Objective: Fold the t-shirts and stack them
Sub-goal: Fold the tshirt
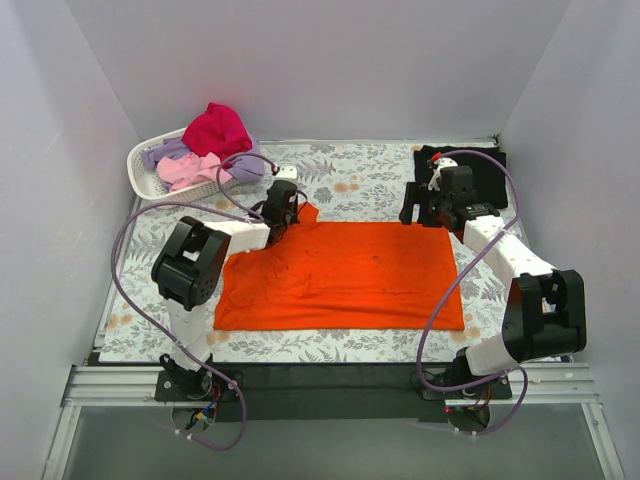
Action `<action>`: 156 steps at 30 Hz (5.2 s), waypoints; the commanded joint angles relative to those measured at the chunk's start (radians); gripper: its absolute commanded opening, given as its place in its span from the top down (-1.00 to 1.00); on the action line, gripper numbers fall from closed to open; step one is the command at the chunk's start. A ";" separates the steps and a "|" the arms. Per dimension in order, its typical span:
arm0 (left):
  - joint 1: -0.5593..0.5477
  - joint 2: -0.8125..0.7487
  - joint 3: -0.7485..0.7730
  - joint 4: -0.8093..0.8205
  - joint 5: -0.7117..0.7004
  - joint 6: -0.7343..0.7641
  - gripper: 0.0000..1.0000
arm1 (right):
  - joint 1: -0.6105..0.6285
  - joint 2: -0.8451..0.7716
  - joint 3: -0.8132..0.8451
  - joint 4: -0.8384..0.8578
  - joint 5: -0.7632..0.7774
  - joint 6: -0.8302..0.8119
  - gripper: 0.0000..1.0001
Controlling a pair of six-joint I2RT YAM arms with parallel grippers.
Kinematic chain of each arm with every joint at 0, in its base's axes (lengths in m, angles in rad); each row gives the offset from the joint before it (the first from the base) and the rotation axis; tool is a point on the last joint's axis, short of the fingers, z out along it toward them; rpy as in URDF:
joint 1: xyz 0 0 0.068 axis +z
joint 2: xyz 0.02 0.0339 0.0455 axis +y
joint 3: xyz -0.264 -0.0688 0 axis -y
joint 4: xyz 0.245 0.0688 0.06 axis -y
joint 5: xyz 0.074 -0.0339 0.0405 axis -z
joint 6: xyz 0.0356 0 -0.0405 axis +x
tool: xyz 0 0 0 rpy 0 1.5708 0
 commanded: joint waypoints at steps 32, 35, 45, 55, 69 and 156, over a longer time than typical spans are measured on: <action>-0.309 -0.507 -0.592 0.001 -0.303 -0.315 0.86 | -0.002 -0.011 -0.016 0.062 0.012 -0.015 -0.55; -0.334 -0.586 -0.602 -0.050 -0.290 -0.352 0.00 | 0.000 -0.008 -0.014 0.064 0.013 -0.017 -0.55; -0.280 -0.661 -0.416 -0.055 -0.351 -0.250 -0.85 | -0.002 0.032 0.003 0.064 0.015 -0.024 -0.56; -0.111 -0.337 -0.190 -0.126 -0.135 -0.188 -0.46 | 0.000 0.012 -0.009 0.064 0.016 -0.026 -0.56; -0.110 -0.283 -0.242 -0.202 -0.029 -0.267 -0.25 | 0.000 0.028 -0.008 0.064 -0.001 -0.024 -0.56; -0.165 -0.448 -0.346 -0.233 -0.204 -0.290 1.00 | 0.000 0.028 -0.014 0.062 0.007 -0.032 -0.57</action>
